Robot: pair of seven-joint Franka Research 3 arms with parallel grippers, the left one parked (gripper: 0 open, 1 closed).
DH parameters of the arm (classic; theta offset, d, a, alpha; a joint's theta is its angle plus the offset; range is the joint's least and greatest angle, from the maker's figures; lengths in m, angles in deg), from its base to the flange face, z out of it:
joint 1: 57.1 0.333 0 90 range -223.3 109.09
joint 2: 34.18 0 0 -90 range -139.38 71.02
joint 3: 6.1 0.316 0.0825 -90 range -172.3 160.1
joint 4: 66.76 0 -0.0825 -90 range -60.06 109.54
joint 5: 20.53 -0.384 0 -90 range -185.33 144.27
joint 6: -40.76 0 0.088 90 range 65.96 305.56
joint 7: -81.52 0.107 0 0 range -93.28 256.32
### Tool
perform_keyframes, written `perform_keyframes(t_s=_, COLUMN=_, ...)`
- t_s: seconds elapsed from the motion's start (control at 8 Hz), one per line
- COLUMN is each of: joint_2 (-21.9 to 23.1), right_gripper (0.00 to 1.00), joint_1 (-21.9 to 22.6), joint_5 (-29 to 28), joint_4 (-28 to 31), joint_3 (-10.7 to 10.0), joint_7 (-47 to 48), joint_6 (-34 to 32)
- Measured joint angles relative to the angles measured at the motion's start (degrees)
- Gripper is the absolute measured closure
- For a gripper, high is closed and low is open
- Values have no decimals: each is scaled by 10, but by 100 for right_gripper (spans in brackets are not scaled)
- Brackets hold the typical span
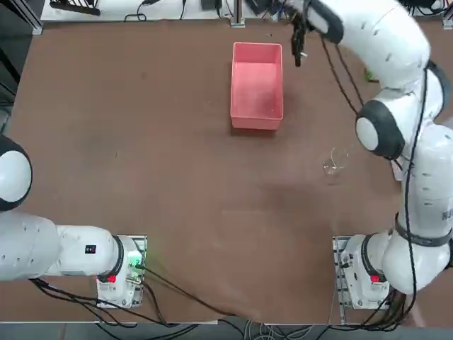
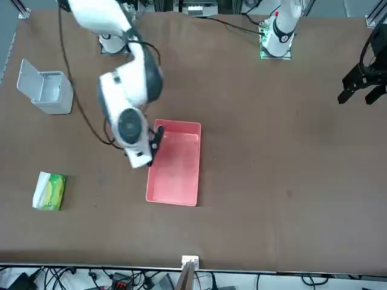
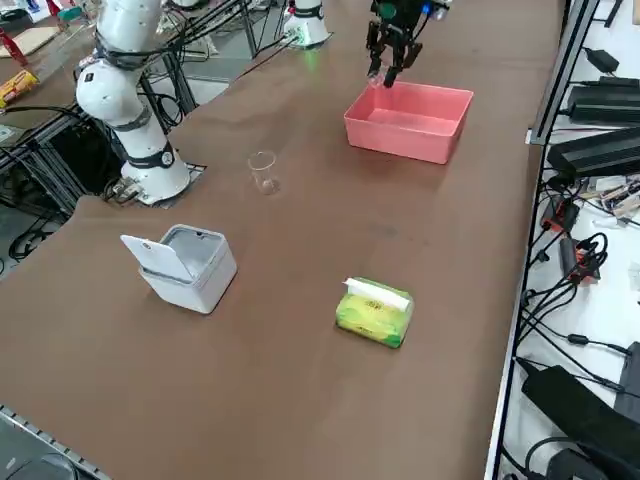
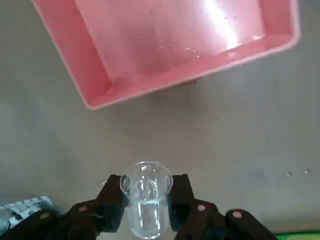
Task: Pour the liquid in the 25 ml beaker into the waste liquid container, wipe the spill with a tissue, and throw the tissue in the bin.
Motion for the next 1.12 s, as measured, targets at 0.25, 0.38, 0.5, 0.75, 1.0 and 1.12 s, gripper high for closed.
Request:
perform_keyframes(t_s=0.25, joint_2=38, right_gripper=53, joint_1=-53, joint_5=-32, joint_4=1, joint_3=1, joint_7=-61, joint_6=-13)
perform_keyframes(t_s=0.38, joint_2=52, right_gripper=53, joint_1=-75, joint_5=-54, joint_4=10, joint_3=1, joint_7=-85, joint_6=-13)
perform_keyframes(t_s=0.5, joint_2=69, right_gripper=53, joint_1=-94, joint_5=-72, joint_4=30, joint_3=1, joint_7=-105, joint_6=-7)
perform_keyframes(t_s=0.75, joint_2=112, right_gripper=53, joint_1=-131, joint_5=-114, joint_4=99, joint_3=1, joint_7=-171, joint_6=32)
perform_keyframes(t_s=1.0, joint_2=140, right_gripper=53, joint_1=-171, joint_5=-163, joint_4=169, joint_3=0, joint_7=-258, joint_6=77)
perform_keyframes(t_s=1.12, joint_2=145, right_gripper=53, joint_1=-192, joint_5=-201, joint_4=199, joint_3=0, joint_7=-308, joint_6=98)
